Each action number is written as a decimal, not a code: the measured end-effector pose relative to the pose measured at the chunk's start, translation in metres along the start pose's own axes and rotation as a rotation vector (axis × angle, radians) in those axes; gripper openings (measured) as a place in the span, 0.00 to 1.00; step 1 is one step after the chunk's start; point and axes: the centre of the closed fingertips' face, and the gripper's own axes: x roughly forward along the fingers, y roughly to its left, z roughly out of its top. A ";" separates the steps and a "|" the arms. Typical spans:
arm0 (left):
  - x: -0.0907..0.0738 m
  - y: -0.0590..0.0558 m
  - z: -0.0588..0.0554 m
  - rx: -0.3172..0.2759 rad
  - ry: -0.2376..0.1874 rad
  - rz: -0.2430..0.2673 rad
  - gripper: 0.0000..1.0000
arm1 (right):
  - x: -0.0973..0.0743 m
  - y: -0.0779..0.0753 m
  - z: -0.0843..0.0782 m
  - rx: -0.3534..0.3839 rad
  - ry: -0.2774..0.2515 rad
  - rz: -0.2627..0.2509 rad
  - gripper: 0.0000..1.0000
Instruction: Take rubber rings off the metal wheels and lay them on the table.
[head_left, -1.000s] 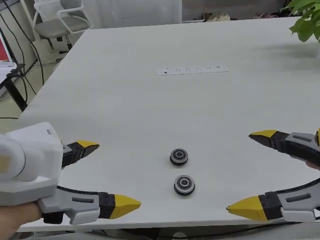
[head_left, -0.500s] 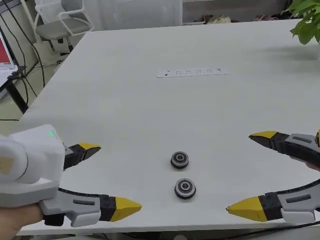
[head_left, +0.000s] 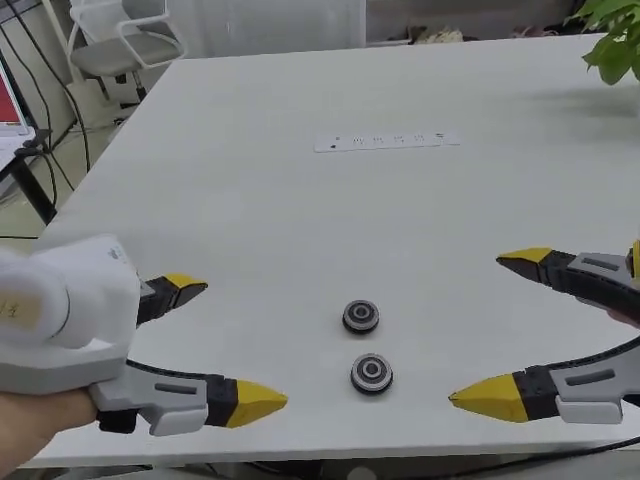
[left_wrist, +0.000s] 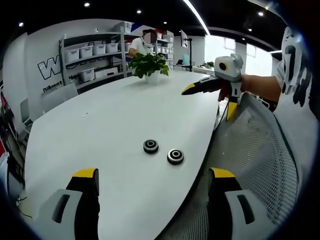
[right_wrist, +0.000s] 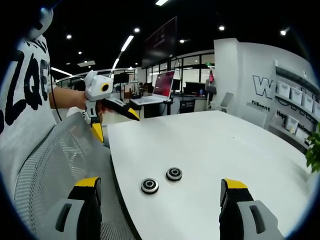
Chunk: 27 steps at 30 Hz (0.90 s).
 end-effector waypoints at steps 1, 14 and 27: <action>0.001 0.000 0.001 0.004 -0.001 -0.001 0.88 | 0.001 -0.001 0.000 -0.002 0.001 0.000 0.99; 0.012 0.003 0.006 0.039 0.002 -0.018 0.86 | 0.014 -0.007 -0.003 -0.034 0.011 0.031 0.94; 0.031 0.003 0.006 0.079 0.011 -0.056 0.81 | 0.031 -0.010 -0.012 -0.059 0.036 0.080 0.86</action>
